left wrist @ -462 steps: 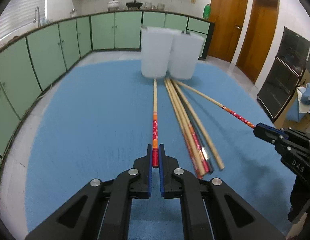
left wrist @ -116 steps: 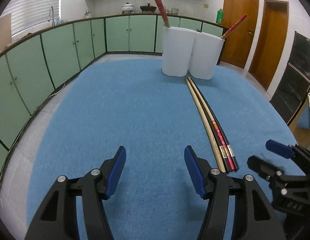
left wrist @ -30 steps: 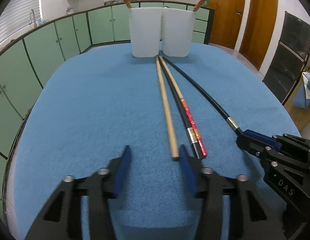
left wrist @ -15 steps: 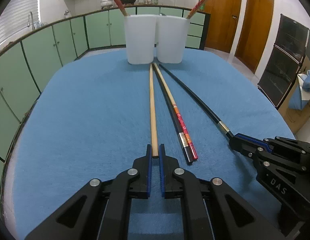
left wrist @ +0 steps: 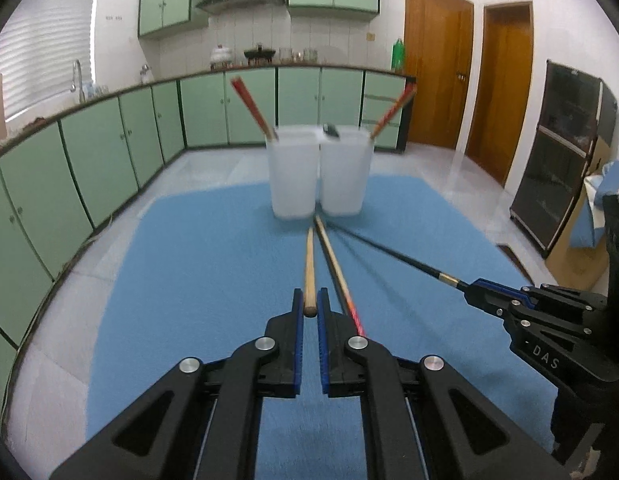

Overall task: Organize utensils
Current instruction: 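Lift both chopsticks and drop them into the white holder, opening both grippers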

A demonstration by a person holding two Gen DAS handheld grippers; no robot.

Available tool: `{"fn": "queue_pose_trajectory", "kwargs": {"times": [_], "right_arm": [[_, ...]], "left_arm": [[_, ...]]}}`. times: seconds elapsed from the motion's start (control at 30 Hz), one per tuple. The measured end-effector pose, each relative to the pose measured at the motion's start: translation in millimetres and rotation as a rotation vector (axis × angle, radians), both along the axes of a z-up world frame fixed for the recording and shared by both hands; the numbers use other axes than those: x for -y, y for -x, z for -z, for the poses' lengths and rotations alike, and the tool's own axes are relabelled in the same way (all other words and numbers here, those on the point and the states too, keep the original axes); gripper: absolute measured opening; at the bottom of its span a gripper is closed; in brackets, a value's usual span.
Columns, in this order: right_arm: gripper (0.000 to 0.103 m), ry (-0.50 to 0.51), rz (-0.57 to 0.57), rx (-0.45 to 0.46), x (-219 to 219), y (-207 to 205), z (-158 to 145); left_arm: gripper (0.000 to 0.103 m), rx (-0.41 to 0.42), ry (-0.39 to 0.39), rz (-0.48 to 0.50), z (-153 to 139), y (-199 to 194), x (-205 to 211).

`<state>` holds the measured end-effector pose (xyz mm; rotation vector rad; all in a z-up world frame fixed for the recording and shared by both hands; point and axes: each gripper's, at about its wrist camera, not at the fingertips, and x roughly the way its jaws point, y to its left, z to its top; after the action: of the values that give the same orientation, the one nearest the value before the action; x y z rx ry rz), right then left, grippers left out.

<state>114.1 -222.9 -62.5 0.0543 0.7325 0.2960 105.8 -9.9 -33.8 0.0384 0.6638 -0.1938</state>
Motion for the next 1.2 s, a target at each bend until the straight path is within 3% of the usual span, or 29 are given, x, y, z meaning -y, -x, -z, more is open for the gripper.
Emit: {"fn": "queue_pose_trajectory", "kwargs": {"times": [0.43, 0.83, 1.2], "right_arm": [[0.006, -0.051, -0.042, 0.133, 5, -13, -74], [0.006, -0.001, -0.118, 0.204, -6, -37, -125], [0.006, -0.023, -0.144, 0.246, -7, -72, -175]], "left_arm": [[0.006, 0.132, 0.034, 0.025, -59, -8, -7], [0.006, 0.18, 0.021, 0.075, -85, -29, 4], [0.006, 0.228, 0.002, 0.111, -109, -51, 16]]}}
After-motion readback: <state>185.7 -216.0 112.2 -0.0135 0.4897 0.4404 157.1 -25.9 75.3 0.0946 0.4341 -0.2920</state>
